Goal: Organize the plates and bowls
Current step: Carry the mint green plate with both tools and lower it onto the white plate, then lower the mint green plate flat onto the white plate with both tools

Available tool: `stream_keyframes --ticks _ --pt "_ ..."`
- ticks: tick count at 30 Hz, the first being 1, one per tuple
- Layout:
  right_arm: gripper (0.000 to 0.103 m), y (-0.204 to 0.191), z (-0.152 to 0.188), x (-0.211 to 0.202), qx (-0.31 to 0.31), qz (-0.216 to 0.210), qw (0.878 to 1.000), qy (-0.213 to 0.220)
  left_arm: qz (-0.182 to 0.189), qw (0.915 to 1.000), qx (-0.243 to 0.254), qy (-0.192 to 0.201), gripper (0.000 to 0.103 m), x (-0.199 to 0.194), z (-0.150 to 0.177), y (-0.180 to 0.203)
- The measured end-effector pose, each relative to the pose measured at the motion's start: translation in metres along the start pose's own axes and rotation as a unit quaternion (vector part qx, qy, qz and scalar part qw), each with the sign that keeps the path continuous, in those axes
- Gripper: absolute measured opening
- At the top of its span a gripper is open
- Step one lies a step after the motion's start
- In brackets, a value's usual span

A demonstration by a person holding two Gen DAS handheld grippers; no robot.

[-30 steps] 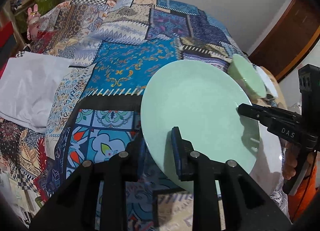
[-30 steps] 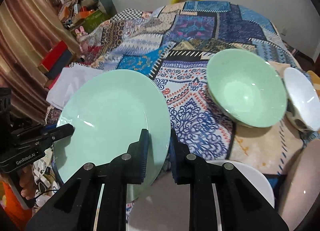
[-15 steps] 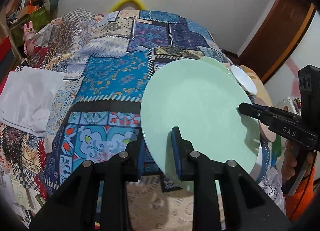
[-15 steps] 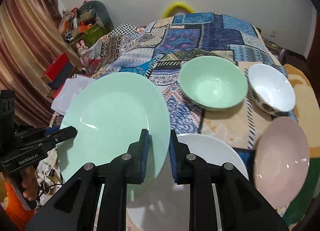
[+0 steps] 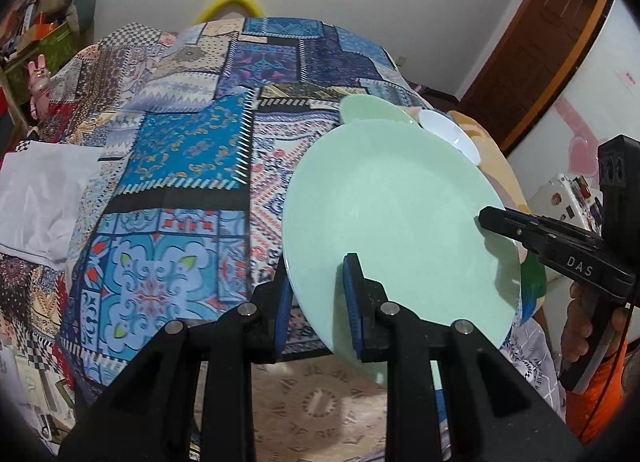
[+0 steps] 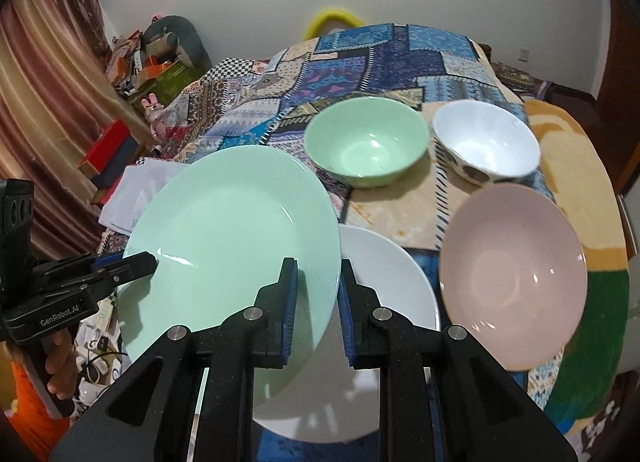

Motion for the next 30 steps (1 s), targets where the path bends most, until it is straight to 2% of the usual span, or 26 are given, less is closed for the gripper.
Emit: stream_keyframes --ticks 16,30 --pt "0.018 0.038 0.04 0.0 0.038 0.008 0.999 -0.027 0.007 0.9988 0.016 -0.046 0.024 0.037 0.025 0.038" --pt "0.018 0.055 0.055 0.016 0.064 0.005 0.997 -0.052 0.006 0.9962 0.014 -0.086 0.024 0.076 0.034 0.042"
Point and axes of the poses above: each gripper's, at about its wrist camera, not at the fingertips, and x roughly the way its jaws point, y to its right, z to its underside, the point moved 5 cm from there along x, roughly the way its jaws point, and after that the axes turned 2 degrees about -x, right-handed, at the moved point
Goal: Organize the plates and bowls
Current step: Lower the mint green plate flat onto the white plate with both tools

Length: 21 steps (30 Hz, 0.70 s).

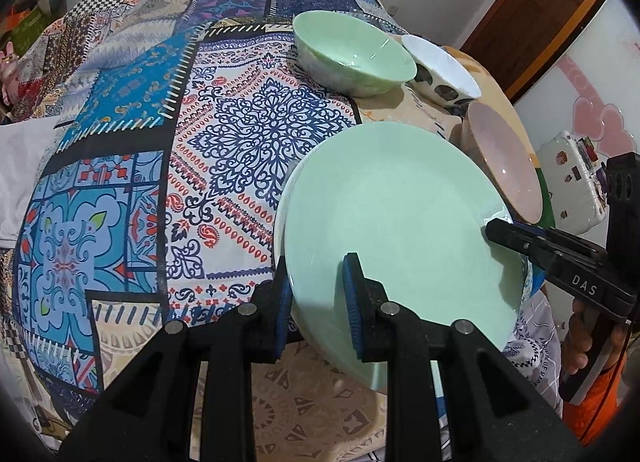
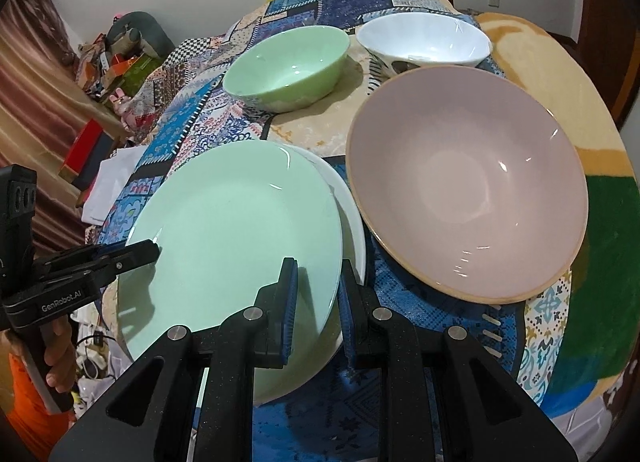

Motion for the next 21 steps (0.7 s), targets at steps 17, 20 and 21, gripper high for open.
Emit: stream_keyframes --ticks 17,20,21 --pt "0.021 -0.003 -0.001 -0.001 -0.022 0.014 1.0 -0.003 -0.009 0.9999 0.011 0.007 0.024 0.0064 -0.0078 0.0008" --pt "0.021 -0.0045 -0.002 -0.0008 -0.025 0.016 1.0 -0.003 -0.014 0.9998 0.014 0.007 0.024 0.0065 -0.0078 0.0015" --pt "0.021 -0.0041 -0.0019 -0.0017 -0.026 0.018 0.999 -0.002 -0.016 0.9997 0.015 0.007 0.024 0.0064 -0.0077 0.0019"
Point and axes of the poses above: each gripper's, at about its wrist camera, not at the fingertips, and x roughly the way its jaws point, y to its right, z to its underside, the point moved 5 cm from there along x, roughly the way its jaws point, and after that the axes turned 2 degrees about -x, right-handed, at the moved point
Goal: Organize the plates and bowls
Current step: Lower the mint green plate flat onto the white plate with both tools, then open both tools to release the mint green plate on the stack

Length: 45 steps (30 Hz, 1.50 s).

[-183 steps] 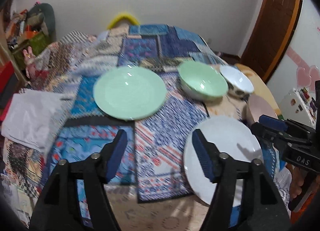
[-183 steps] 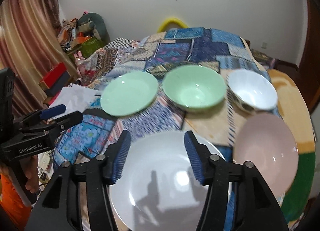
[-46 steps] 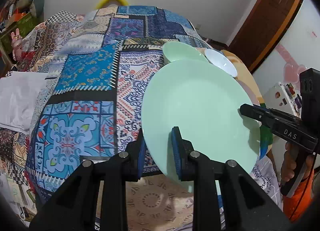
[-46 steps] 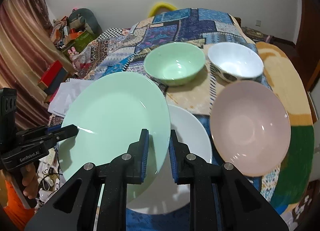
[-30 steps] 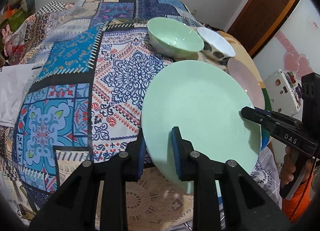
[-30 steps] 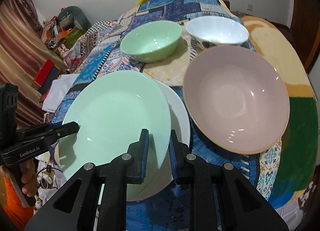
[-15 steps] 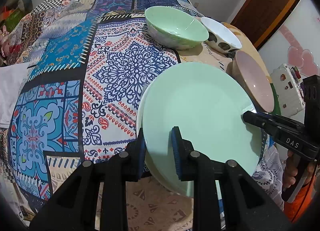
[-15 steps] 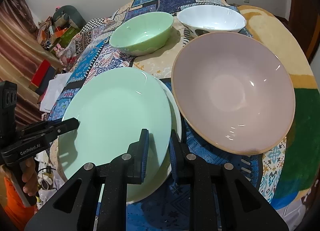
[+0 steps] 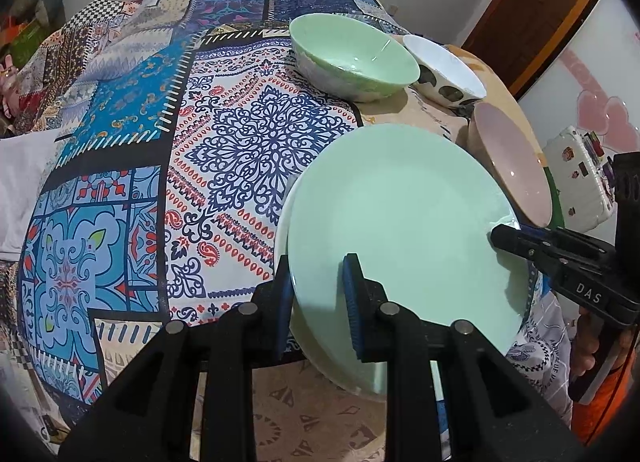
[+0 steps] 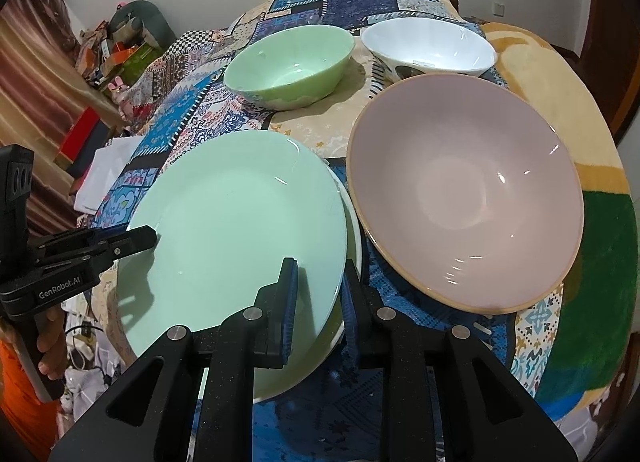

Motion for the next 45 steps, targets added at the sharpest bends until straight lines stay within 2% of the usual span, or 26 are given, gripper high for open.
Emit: stream_keyframes --ticks 5,14,18,24,26,28,31,36,40,45 --pt "0.021 0.002 -0.001 -0.002 -0.003 0.014 1.0 0.002 -0.011 0.9999 0.007 0.006 0.024 -0.002 0.0 0.001" --pt "0.021 0.0 0.001 -0.005 -0.013 0.014 1.0 0.007 -0.021 0.9997 0.012 0.011 0.023 -0.004 0.0 0.002" --pt "0.021 -0.001 -0.003 -0.02 -0.018 0.014 0.999 0.028 -0.031 0.999 0.016 0.029 0.024 -0.017 -0.004 0.005" --pt "0.024 0.004 -0.018 -0.053 -0.018 0.023 0.996 0.079 -0.021 0.997 0.032 0.067 0.025 -0.048 -0.017 0.025" --pt "0.027 0.008 -0.022 -0.064 -0.017 0.029 0.995 0.096 -0.015 0.996 0.036 0.081 0.031 -0.058 -0.022 0.034" --pt "0.034 0.013 -0.025 -0.074 -0.012 0.032 0.993 0.111 -0.011 0.9941 0.041 0.1 0.044 -0.069 -0.028 0.045" --pt "0.046 0.022 -0.028 -0.089 -0.006 0.049 0.989 0.139 -0.009 0.9908 0.052 0.125 0.057 -0.08 -0.037 0.061" --pt "0.069 0.042 -0.033 -0.104 0.008 0.073 0.983 0.166 0.005 0.9883 0.059 0.14 0.074 -0.083 -0.05 0.084" --pt "0.076 0.064 -0.033 -0.107 0.026 0.098 0.979 0.177 0.006 0.9866 0.06 0.151 0.089 -0.076 -0.06 0.099" --pt "0.076 0.085 -0.032 -0.1 0.041 0.12 0.977 0.171 0.015 0.9881 0.069 0.137 0.09 -0.051 -0.07 0.119"
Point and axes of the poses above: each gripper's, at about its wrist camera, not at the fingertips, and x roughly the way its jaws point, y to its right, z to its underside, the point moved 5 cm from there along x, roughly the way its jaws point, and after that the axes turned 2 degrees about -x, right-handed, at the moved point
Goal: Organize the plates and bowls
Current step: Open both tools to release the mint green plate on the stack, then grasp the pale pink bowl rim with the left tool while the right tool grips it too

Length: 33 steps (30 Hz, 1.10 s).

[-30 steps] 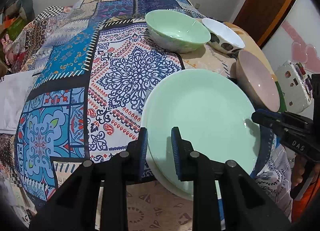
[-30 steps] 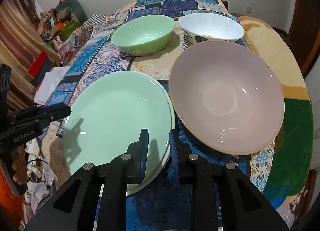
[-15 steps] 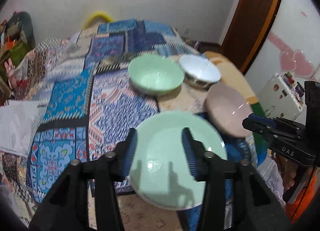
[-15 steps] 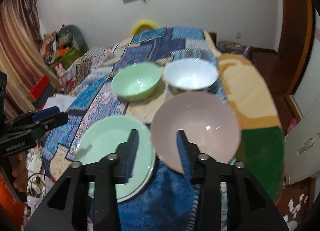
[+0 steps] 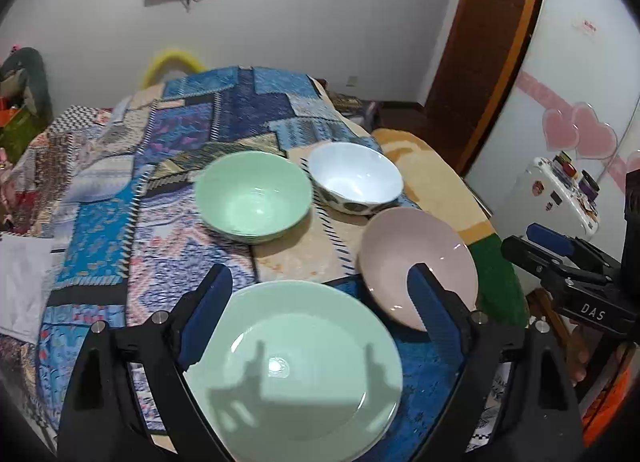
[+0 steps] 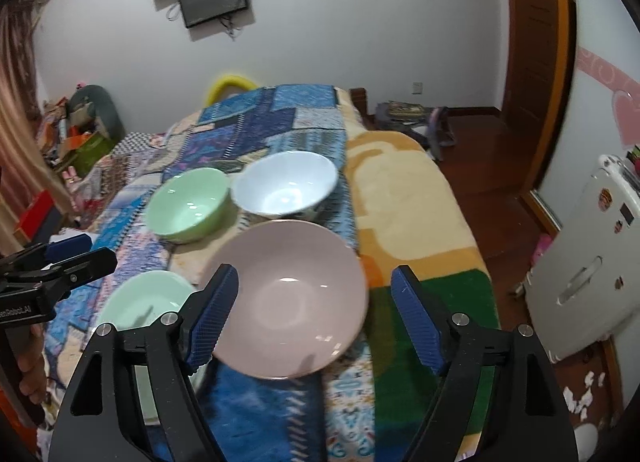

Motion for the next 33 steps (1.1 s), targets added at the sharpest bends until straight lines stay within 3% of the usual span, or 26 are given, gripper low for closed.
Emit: stream_keyframes --ticks 10,12,20,25,31,33 --pt "0.075 0.025 0.021 0.032 0.017 0.011 0.999 -0.034 0.018 0.9983 0.004 -0.055 0.09 0.07 0.005 0.021" --pt "0.065 0.026 0.026 0.037 0.019 0.007 0.999 -0.042 0.018 0.9979 0.006 -0.062 0.089 0.083 0.008 0.024" --pt "0.039 0.036 0.041 0.056 0.052 -0.021 0.996 -0.076 0.029 0.9936 0.013 -0.108 0.057 0.125 0.018 0.032" --pt "0.03 0.034 0.047 0.061 0.057 -0.037 0.994 -0.088 0.039 0.991 0.011 -0.127 0.036 0.137 0.023 0.033" --pt "0.017 0.031 0.051 0.068 0.056 -0.04 0.993 -0.095 0.051 0.9882 0.027 -0.142 0.017 0.145 0.032 0.042" --pt "0.016 0.03 0.049 0.065 0.055 -0.037 0.993 -0.094 0.047 0.9882 0.031 -0.143 0.017 0.146 0.033 0.043"
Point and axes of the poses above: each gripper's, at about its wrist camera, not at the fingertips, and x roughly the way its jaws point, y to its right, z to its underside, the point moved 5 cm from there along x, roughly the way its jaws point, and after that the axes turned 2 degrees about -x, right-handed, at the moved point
